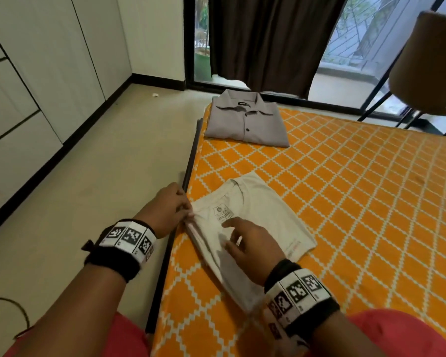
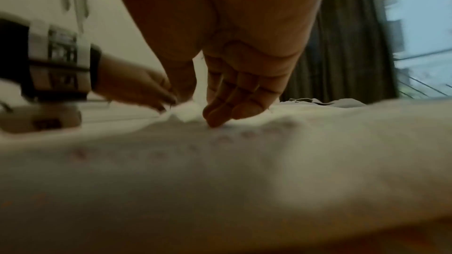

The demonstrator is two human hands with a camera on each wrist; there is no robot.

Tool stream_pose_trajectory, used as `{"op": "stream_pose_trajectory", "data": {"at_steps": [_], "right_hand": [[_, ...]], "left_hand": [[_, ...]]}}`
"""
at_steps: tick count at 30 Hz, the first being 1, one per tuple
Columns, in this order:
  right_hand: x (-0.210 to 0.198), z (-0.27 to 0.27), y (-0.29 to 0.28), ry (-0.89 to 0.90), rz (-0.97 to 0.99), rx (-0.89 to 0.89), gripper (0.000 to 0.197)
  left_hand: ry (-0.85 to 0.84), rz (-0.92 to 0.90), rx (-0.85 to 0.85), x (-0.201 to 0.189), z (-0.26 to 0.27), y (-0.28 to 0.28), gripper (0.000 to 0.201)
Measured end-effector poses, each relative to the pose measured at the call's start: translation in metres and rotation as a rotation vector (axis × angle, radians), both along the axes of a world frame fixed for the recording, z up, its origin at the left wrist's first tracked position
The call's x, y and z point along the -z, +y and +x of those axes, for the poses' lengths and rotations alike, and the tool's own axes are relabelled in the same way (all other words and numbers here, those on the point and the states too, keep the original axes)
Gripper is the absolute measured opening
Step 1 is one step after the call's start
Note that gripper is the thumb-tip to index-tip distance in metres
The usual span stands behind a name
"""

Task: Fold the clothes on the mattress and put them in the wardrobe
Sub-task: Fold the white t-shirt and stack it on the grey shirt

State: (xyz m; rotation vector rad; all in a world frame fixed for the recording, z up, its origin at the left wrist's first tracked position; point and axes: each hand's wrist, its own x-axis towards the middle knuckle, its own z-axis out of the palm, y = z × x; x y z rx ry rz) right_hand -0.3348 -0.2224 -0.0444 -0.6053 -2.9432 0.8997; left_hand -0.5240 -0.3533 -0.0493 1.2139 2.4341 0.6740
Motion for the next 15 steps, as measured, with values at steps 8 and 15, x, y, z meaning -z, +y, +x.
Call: {"op": "stream_pose_trajectory", "data": {"at_steps": [8,15], "right_hand": [[0.024,-0.027,0.014,-0.076,-0.134,-0.033,0.011],[0.025,-0.029,0.016,-0.071,-0.141,0.003,0.01]], "left_hand": [[-0.168,0.235,0.085,0.004,-0.008,0.005,0.027],[-0.085,0.161,0.046,0.019,-0.026,0.011,0.004]]}}
